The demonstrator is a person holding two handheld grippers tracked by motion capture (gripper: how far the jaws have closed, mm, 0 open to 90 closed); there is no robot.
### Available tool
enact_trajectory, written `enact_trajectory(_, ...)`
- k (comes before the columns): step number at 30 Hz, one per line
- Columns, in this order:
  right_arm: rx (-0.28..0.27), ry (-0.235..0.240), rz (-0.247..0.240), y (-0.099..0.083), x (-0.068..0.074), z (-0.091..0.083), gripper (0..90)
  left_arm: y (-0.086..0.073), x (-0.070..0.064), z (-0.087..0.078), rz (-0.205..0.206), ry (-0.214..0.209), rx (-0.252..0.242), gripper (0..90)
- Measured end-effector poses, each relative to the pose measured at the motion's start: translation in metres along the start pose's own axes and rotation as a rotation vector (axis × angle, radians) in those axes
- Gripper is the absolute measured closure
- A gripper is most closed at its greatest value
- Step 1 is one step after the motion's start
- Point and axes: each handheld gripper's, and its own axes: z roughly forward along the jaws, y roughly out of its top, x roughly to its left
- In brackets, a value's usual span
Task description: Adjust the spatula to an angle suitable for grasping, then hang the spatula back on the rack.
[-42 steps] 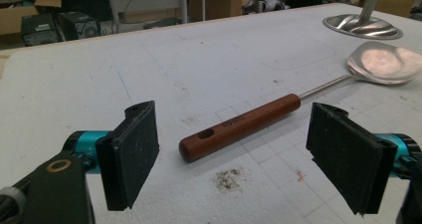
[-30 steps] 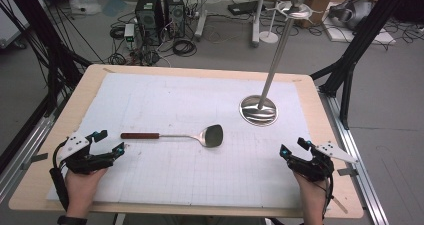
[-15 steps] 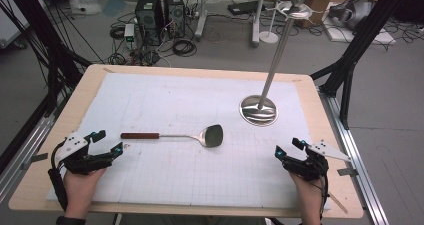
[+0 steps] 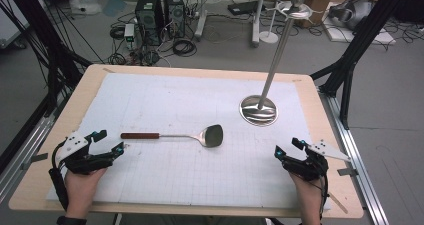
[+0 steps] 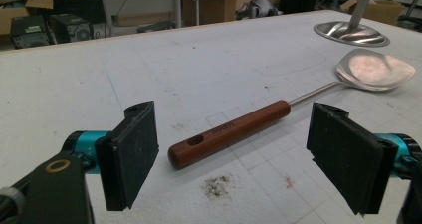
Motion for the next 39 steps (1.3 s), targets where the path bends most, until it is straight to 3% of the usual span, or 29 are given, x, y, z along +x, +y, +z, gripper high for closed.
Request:
enact_trajectory(27, -0.018, 0.044, -0.025, 0.005, 0.009, 0.009, 21.6, 0.0, 0.001, -0.001, -0.002, -0.008, -0.005, 20.6)
enact_trajectory(30, -0.022, 0.049, -0.023, 0.009, 0.011, 0.012, 21.2, 0.001, 0.001, -0.002, -0.007, -0.009, -0.011, 20.4)
enact_trajectory(39, -0.045, 0.106, -0.087, 0.034, 0.023, 0.031, 20.8, 0.001, -0.001, 0.0, -0.001, -0.025, -0.003, 20.5)
